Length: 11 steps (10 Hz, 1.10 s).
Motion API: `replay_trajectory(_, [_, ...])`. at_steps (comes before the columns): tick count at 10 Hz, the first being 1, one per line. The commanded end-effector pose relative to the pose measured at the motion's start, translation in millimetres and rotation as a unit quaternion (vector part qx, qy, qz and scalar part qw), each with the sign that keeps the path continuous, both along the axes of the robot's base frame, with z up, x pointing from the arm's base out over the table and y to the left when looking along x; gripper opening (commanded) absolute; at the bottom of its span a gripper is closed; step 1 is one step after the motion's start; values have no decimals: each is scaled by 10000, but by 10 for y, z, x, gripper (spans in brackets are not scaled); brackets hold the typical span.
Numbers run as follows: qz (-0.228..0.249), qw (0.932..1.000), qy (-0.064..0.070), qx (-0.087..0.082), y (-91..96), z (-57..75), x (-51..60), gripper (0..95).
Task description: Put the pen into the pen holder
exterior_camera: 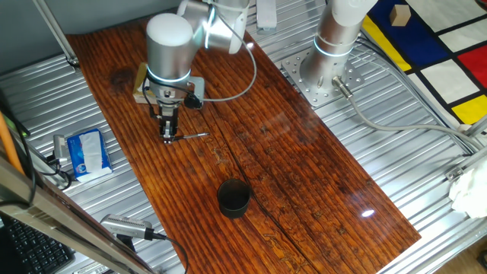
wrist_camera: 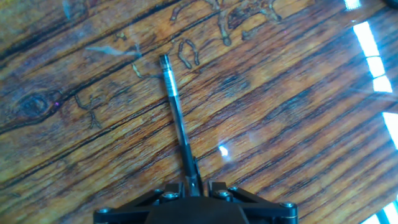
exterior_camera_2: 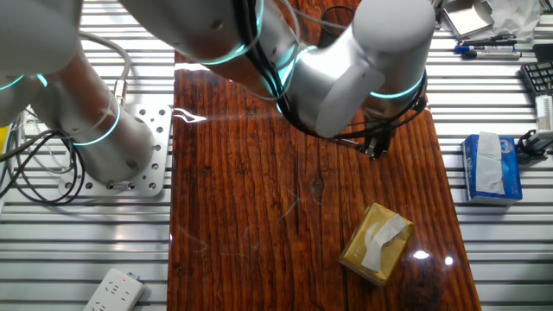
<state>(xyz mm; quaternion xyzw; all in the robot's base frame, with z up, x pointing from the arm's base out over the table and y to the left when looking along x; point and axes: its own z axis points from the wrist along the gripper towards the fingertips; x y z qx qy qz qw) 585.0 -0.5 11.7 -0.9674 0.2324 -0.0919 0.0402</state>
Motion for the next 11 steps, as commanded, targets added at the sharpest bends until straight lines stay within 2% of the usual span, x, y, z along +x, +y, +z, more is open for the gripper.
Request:
replay_trajectory(1, [30, 10000, 49, 4, 12, 33, -10, 190])
replay_trajectory(2, [32, 10000, 52, 11, 9, 23, -6, 0])
replay_trajectory(7, [66, 9999, 42, 144, 3, 1, 2, 0])
replay_trajectory(11, [87, 9998, 62, 147, 5, 5, 1, 0])
